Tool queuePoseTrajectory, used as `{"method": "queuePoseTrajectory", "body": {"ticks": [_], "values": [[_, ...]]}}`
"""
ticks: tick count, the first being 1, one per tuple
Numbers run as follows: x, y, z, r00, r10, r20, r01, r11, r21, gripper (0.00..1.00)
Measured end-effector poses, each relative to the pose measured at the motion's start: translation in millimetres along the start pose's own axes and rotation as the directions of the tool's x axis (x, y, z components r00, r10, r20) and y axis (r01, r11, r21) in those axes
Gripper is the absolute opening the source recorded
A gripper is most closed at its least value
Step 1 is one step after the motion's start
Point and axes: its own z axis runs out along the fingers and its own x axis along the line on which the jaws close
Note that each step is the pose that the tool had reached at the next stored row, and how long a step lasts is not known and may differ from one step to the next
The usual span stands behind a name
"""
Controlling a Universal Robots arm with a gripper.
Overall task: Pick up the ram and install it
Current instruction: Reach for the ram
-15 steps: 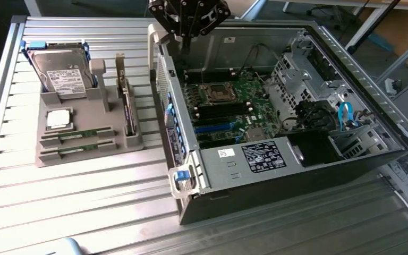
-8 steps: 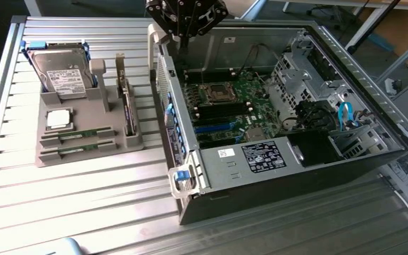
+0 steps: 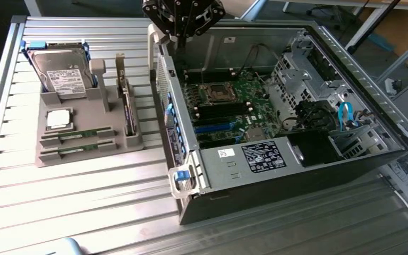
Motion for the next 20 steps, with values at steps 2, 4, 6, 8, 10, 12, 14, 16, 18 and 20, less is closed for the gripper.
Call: {"method": "queuePoseTrajectory", "body": {"ticks": [2, 4, 6, 8, 10, 12, 14, 16, 18, 20], "values": [[0.8, 0.0, 0.0, 1.0000, 0.000, 0.0000, 0.000, 1.0000, 0.0000, 0.11], [2.6, -0.1, 0.0, 1.0000, 0.000, 0.0000, 0.000, 1.0000, 0.0000, 0.11], [3.6, -0.1, 0.0, 1.0000, 0.000, 0.0000, 0.000, 1.0000, 0.0000, 0.11], [4.7, -0.1, -0.1, 1.0000, 0.000, 0.0000, 0.000, 1.0000, 0.0000, 0.11], [5.8, -0.2, -0.1, 1.0000, 0.000, 0.0000, 0.000, 1.0000, 0.0000, 0.11], [7.6, -0.2, -0.1, 1.0000, 0.000, 0.0000, 0.000, 1.0000, 0.0000, 0.11], [8.9, -0.3, -0.1, 1.0000, 0.000, 0.0000, 0.000, 1.0000, 0.0000, 0.11], [10.8, -0.4, -0.1, 1.0000, 0.000, 0.0000, 0.000, 1.0000, 0.0000, 0.11], [12.3, -0.5, -0.1, 1.0000, 0.000, 0.0000, 0.000, 1.0000, 0.0000, 0.11], [13.8, -0.6, -0.1, 1.0000, 0.000, 0.0000, 0.000, 1.0000, 0.0000, 0.11]]}}
